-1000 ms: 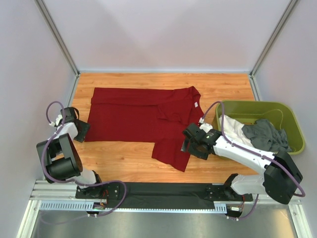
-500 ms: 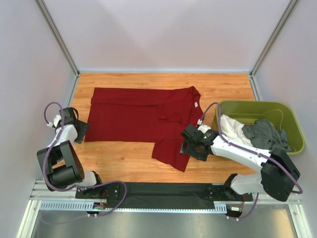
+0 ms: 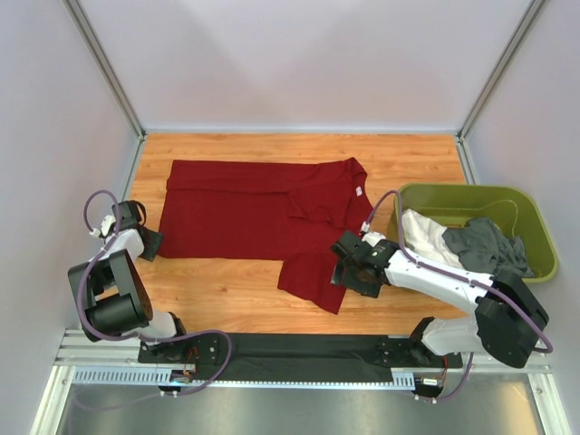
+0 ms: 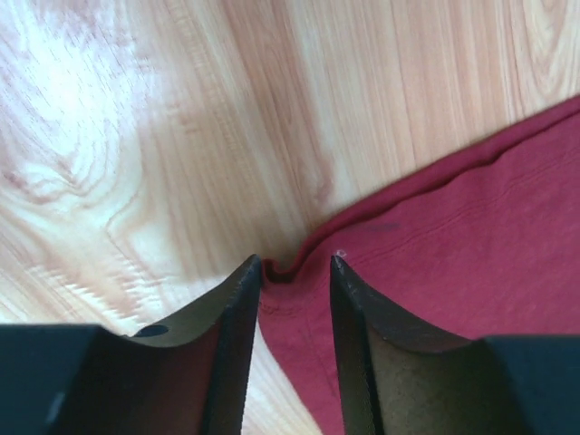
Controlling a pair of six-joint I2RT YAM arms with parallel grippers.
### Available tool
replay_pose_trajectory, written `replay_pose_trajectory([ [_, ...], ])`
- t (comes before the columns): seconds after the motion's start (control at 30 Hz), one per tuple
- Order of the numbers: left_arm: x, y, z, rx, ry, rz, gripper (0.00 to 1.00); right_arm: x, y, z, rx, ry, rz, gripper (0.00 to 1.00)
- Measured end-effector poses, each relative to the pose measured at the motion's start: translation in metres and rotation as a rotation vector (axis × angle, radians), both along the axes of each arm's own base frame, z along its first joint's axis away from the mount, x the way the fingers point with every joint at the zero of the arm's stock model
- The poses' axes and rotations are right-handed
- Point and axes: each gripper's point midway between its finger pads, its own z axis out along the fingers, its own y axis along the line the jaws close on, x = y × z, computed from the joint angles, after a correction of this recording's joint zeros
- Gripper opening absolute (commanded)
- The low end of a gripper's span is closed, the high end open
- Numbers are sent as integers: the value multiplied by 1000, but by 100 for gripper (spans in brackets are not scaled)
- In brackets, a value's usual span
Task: Fold and stack the t-shirts
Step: Fold the tshirt
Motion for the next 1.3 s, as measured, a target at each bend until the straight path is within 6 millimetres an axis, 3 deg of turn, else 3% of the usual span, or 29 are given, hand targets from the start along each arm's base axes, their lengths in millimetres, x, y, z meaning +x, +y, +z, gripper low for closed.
replay_pose_trajectory([
  [0.1, 3, 0, -1, -5, -7, 6, 30, -2, 2, -2, 1, 5, 8, 73],
  [0.2, 4, 0, -2, -9, -9, 8, 24, -4, 5, -6, 4, 16, 18, 73],
  [0.3, 4, -1, -3, -15, -9, 10, 5, -9, 7, -11, 3, 31, 33, 72],
  [0.4, 4, -1, -3, -17, -10, 10, 0, -10, 11, -13, 8, 35, 43, 72],
  [0.63, 4, -1, -3, -17, -11, 9, 0, -20, 13, -23, 20, 48, 59, 67],
  [1.3, 4, -1, -3, -17, -12, 14, 0, -41, 37, -28, 33, 60, 143, 52],
])
